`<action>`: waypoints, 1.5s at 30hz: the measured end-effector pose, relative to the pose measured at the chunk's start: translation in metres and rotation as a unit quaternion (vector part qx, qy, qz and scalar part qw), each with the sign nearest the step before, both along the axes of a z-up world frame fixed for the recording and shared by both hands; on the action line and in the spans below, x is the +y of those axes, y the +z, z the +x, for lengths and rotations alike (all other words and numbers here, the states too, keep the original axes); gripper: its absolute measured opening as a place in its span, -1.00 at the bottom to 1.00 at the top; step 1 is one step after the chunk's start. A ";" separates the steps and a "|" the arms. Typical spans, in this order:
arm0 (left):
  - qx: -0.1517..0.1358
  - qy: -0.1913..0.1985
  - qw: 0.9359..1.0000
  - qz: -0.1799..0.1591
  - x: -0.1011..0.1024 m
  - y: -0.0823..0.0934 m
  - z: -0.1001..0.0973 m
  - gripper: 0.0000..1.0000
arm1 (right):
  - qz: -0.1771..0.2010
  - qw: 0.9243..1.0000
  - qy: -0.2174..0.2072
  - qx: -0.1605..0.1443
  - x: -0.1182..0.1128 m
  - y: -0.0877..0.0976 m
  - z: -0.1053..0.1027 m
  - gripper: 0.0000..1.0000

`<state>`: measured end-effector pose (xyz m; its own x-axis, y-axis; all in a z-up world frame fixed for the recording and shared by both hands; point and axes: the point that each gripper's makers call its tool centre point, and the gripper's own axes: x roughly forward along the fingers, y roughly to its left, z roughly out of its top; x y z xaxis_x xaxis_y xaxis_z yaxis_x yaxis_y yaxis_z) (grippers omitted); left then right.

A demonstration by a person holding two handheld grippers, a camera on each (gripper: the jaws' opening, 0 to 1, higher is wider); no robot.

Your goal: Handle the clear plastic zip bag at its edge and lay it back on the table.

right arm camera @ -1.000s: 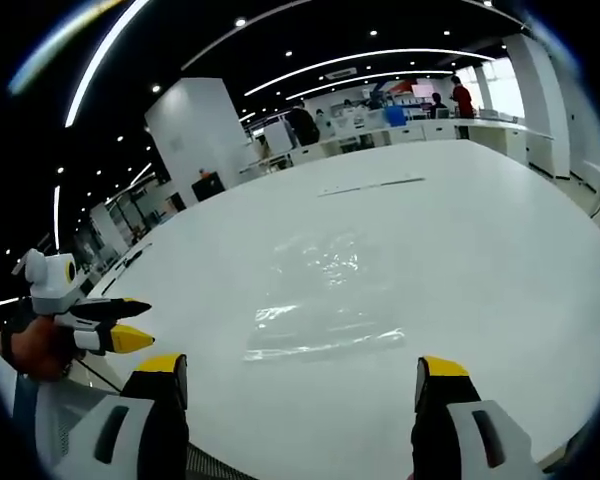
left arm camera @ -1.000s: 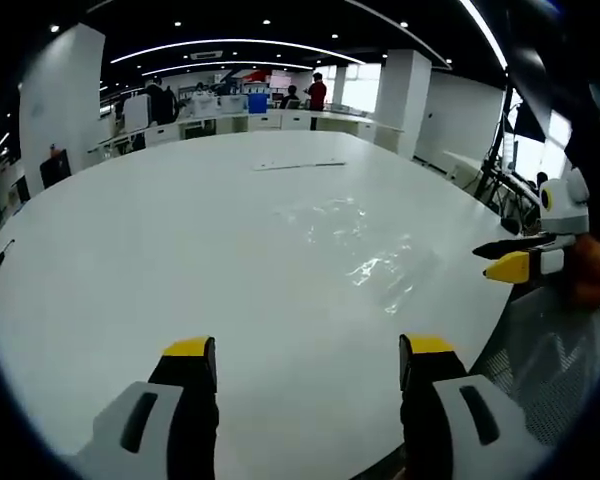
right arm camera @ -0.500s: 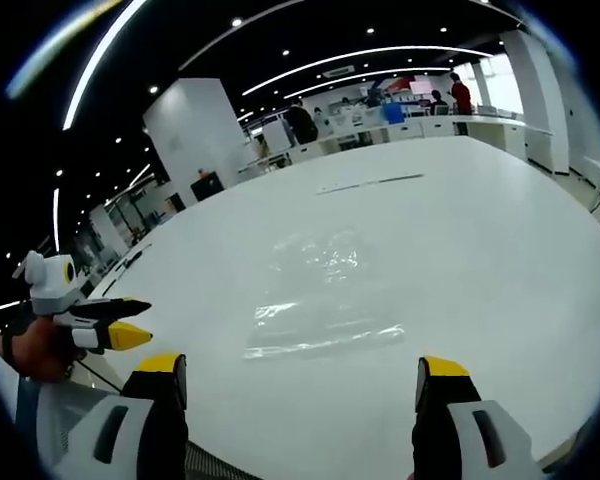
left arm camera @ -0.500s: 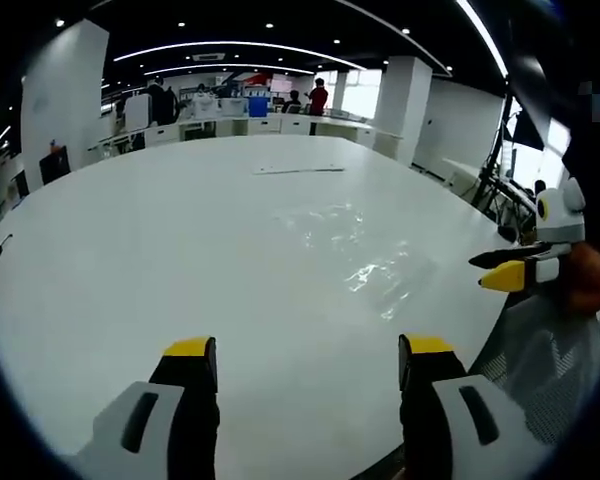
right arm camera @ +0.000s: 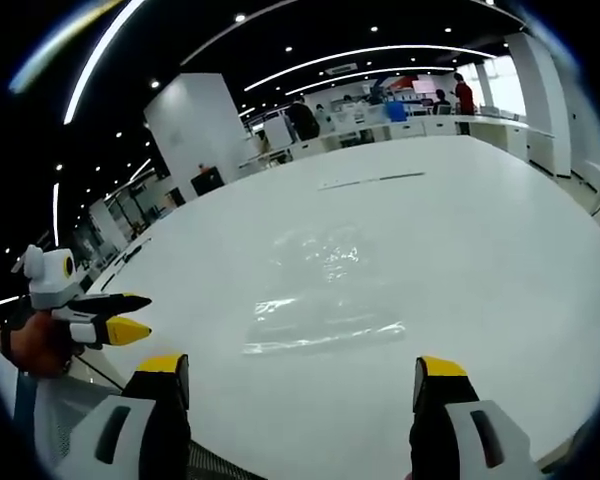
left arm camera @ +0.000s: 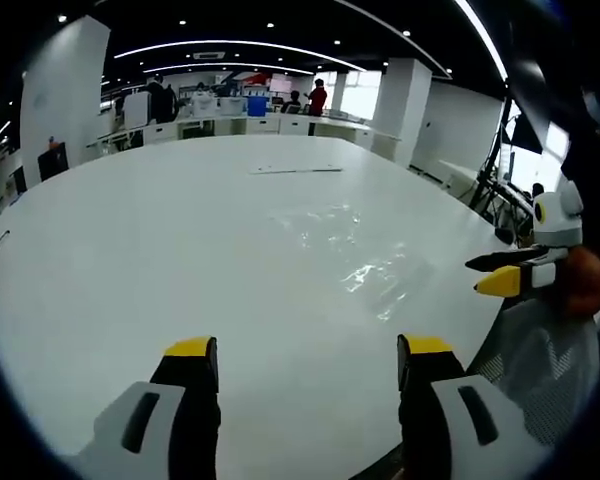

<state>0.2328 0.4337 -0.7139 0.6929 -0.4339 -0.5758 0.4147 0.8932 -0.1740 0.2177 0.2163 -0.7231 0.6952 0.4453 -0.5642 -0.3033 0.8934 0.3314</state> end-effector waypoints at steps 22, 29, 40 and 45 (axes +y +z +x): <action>-0.003 -0.009 1.000 0.007 -0.004 0.001 -0.001 0.41 | -0.002 1.000 -0.003 0.003 -0.003 -0.004 0.000 0.81; -0.004 -0.008 1.000 0.004 -0.004 0.001 -0.001 0.38 | -0.007 1.000 0.003 0.007 -0.001 -0.006 -0.002 0.80; -0.002 -0.014 1.000 0.004 -0.004 -0.002 -0.001 0.38 | -0.009 1.000 0.007 0.009 0.000 -0.007 -0.002 0.79; -0.001 -0.017 1.000 0.003 -0.006 -0.002 -0.002 0.39 | -0.012 1.000 0.016 0.009 0.005 -0.006 -0.004 0.77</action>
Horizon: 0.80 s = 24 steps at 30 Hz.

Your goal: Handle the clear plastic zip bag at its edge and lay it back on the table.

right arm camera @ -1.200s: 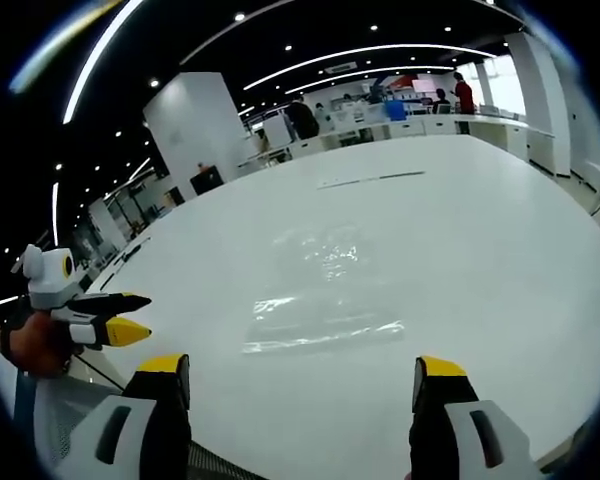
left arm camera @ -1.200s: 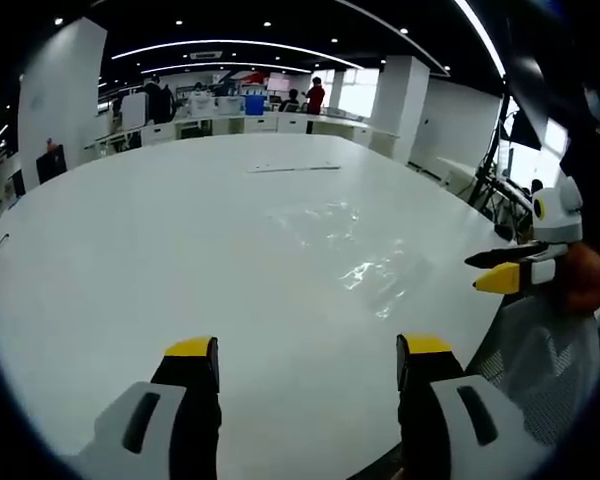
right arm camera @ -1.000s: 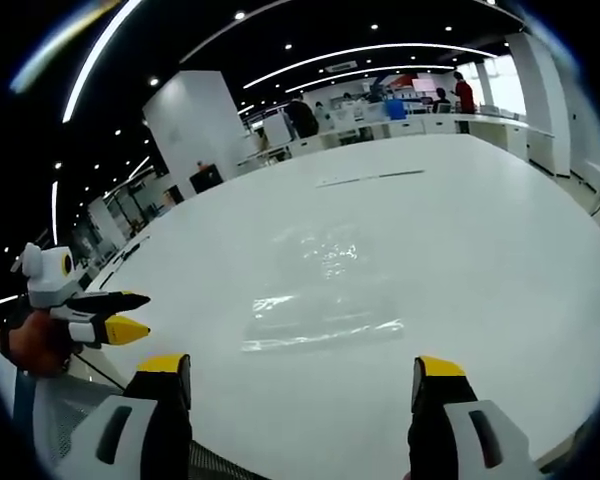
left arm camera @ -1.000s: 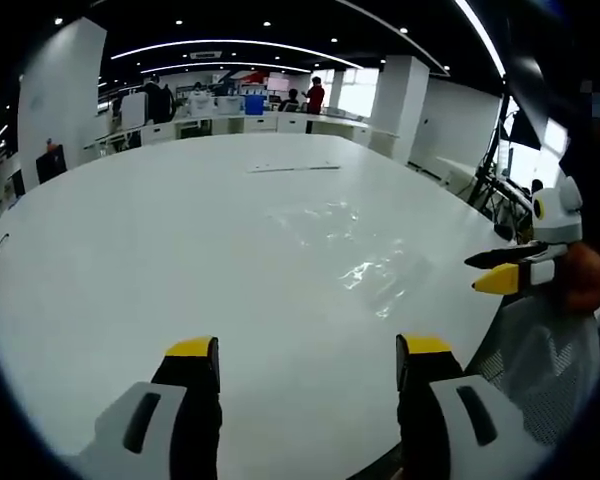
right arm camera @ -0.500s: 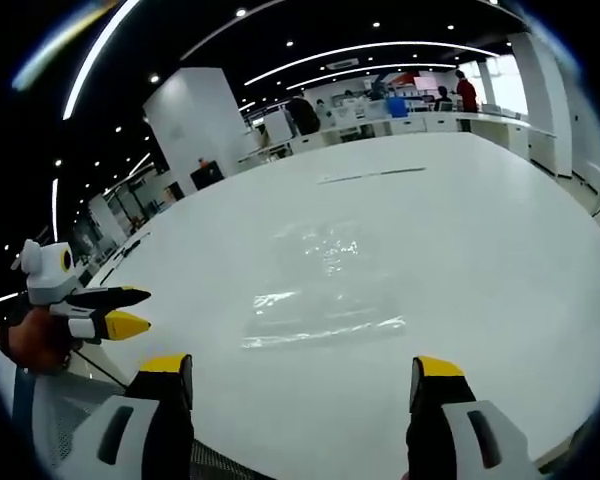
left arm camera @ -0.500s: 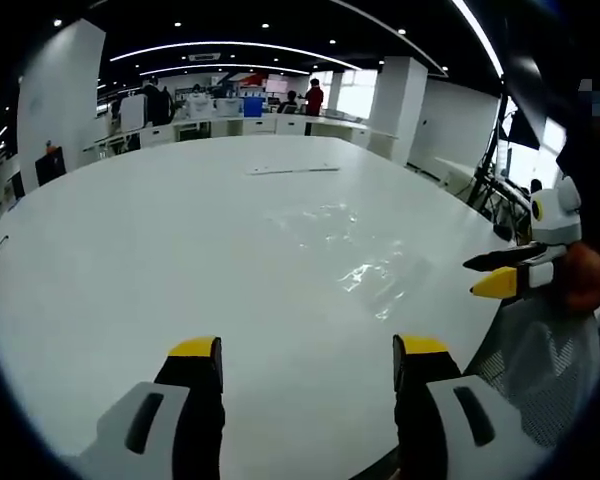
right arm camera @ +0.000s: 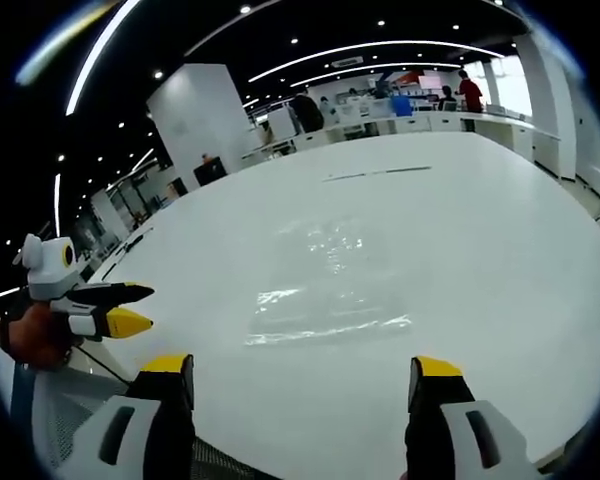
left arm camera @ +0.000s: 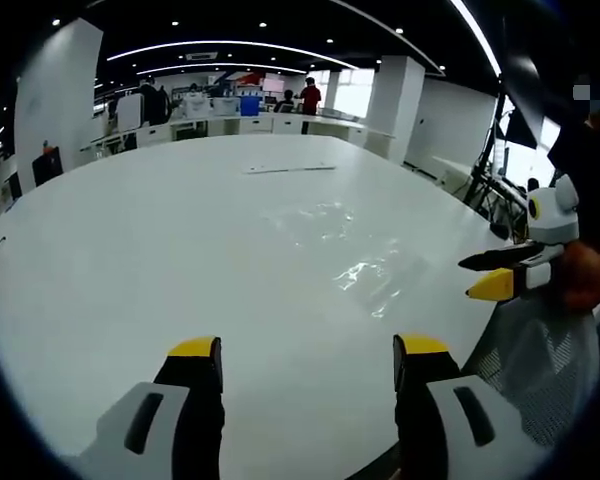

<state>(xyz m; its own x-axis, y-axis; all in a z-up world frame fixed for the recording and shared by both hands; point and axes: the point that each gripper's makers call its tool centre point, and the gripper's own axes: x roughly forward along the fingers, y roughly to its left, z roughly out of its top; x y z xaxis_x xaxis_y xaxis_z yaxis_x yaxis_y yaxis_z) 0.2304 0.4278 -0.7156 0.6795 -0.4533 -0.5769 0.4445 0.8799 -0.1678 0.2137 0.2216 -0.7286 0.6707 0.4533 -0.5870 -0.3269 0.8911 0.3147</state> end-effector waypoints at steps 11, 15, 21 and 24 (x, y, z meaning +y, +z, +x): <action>0.010 -0.001 1.000 0.005 0.000 -0.004 -0.004 0.38 | -0.007 1.000 0.026 -0.004 0.013 0.010 0.002 0.76; 0.012 -0.010 1.000 0.010 -0.001 -0.006 -0.003 0.38 | -0.012 0.999 0.037 -0.018 0.016 0.020 0.014 0.76; 0.011 -0.016 1.000 0.013 -0.005 -0.005 -0.006 0.37 | -0.020 0.997 0.064 -0.048 0.033 0.042 0.050 0.76; 0.013 -0.013 1.000 0.012 -0.004 -0.005 -0.006 0.37 | -0.020 0.995 0.078 -0.061 0.047 0.048 0.070 0.76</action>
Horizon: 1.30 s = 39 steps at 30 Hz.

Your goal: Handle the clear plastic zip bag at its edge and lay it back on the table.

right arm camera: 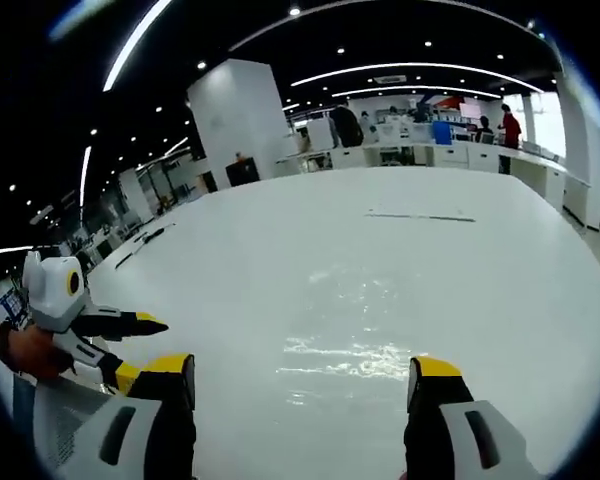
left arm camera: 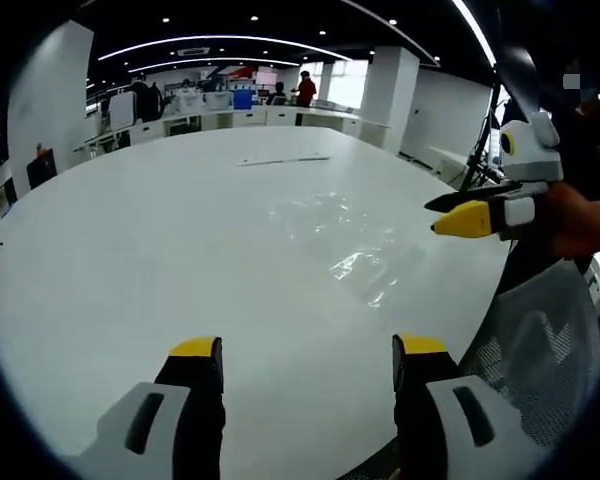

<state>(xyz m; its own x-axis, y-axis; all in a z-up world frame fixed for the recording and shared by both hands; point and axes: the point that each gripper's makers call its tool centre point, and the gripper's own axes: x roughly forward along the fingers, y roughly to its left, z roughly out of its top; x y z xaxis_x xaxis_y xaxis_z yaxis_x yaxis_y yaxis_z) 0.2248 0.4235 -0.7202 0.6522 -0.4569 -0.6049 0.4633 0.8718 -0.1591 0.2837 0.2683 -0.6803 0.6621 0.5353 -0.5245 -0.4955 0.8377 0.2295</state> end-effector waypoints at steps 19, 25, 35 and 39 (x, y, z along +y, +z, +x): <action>0.003 0.015 1.000 -0.007 0.005 -0.001 0.002 0.36 | -0.028 0.999 0.023 0.005 0.049 -0.025 0.066 0.69; 0.004 0.015 1.000 -0.008 0.005 -0.002 0.002 0.35 | -0.044 0.999 0.016 0.013 0.055 -0.026 0.086 0.64; 0.005 0.012 1.000 -0.010 0.002 0.000 0.000 0.34 | -0.037 0.999 0.005 0.030 0.066 -0.050 0.126 0.57; 0.008 0.016 1.000 -0.012 0.004 -0.001 0.000 0.33 | -0.033 0.999 -0.016 0.035 0.068 -0.053 0.139 0.50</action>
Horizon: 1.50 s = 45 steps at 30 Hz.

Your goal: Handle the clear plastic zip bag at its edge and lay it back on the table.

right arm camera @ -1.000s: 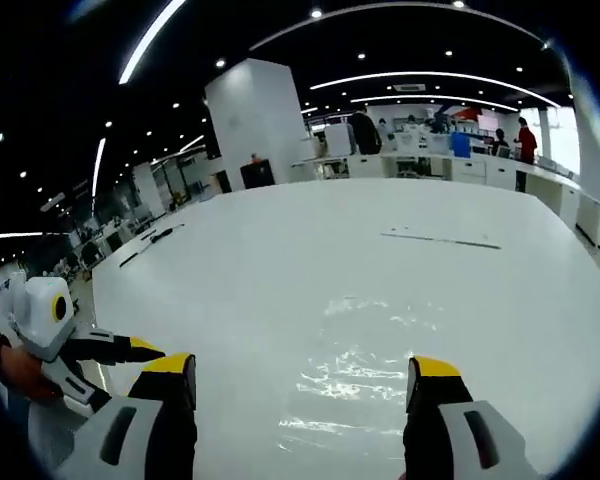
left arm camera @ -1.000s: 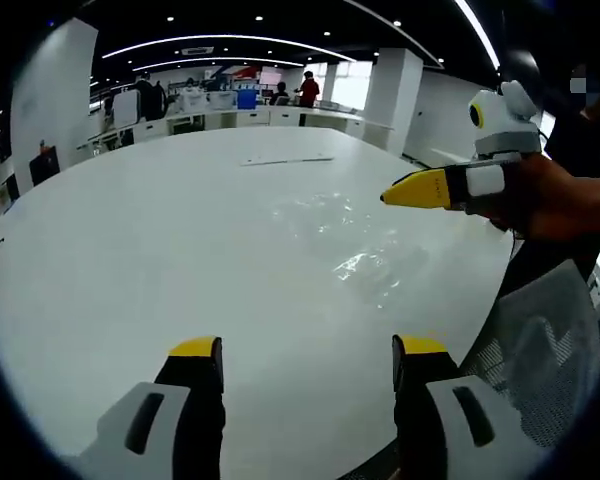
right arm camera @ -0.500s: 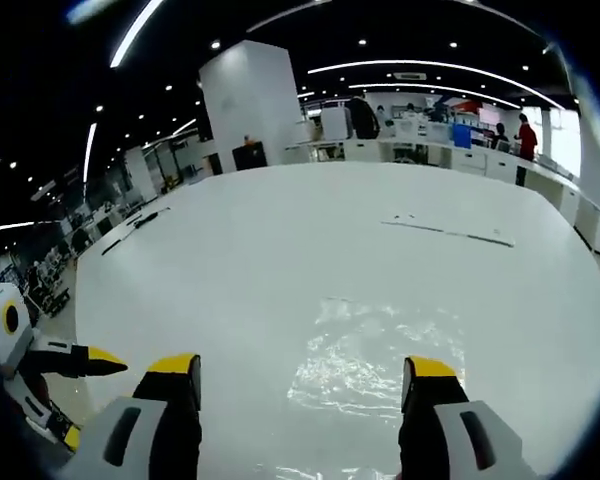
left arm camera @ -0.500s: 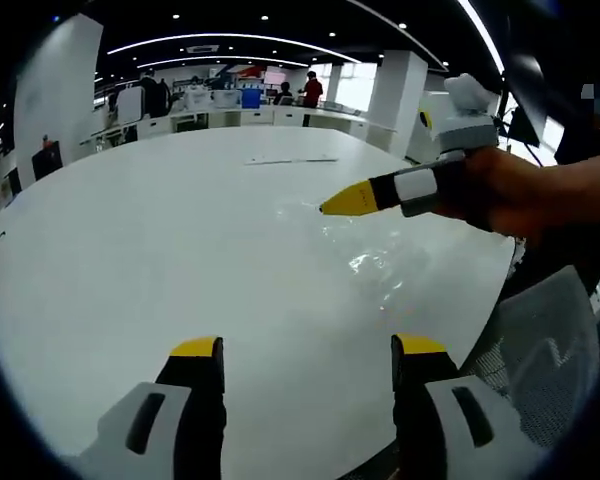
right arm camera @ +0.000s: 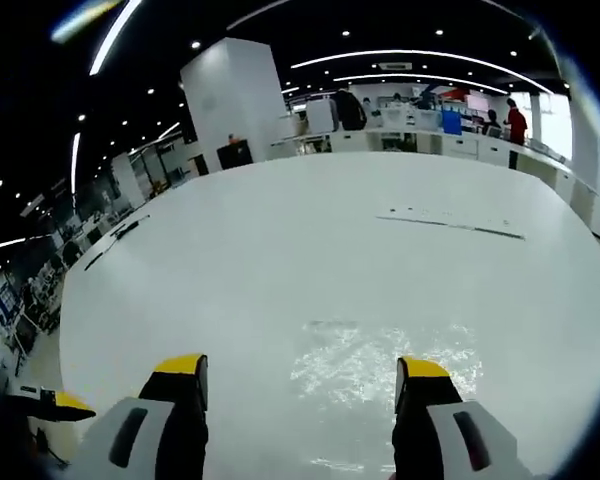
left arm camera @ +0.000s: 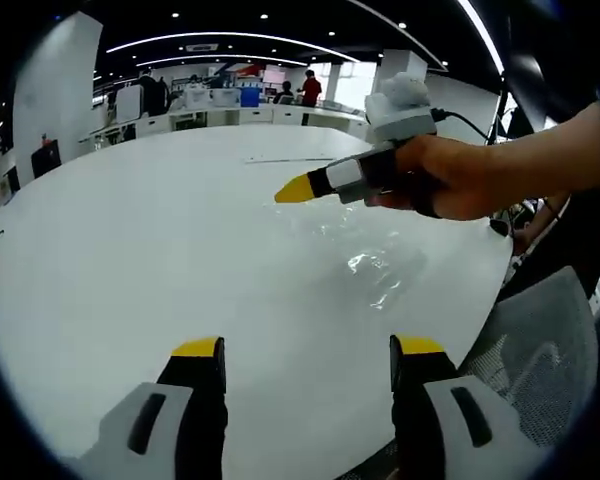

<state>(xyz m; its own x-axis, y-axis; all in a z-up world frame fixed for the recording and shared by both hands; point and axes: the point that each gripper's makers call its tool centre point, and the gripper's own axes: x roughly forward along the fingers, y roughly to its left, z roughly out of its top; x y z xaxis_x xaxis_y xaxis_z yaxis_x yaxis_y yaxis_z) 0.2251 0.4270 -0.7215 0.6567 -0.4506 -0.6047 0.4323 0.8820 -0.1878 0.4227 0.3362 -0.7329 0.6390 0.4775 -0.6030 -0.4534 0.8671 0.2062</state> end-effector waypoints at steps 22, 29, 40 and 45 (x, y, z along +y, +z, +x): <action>0.015 0.028 0.999 -0.028 0.008 -0.004 0.003 0.26 | -0.038 0.998 -0.040 0.021 0.013 -0.036 0.048 0.25; 0.017 0.030 0.999 -0.032 0.005 -0.001 0.001 0.23 | -0.053 0.998 -0.044 0.009 0.016 -0.045 0.054 0.12; 0.023 0.024 0.999 -0.033 -0.001 0.004 -0.002 0.22 | -0.106 0.994 -0.027 -0.022 0.006 -0.044 0.054 -0.14; 0.022 0.023 0.999 -0.033 -0.001 0.004 -0.002 0.21 | -0.103 0.994 -0.021 -0.028 0.009 -0.043 0.057 -0.20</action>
<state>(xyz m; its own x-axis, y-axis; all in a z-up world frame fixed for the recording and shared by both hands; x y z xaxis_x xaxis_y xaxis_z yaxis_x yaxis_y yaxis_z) 0.2229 0.4264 -0.7171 0.6507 -0.4600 -0.6041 0.3809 0.8860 -0.2644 0.4795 0.3450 -0.7762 0.6914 0.3191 -0.6482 -0.4211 0.9070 -0.0027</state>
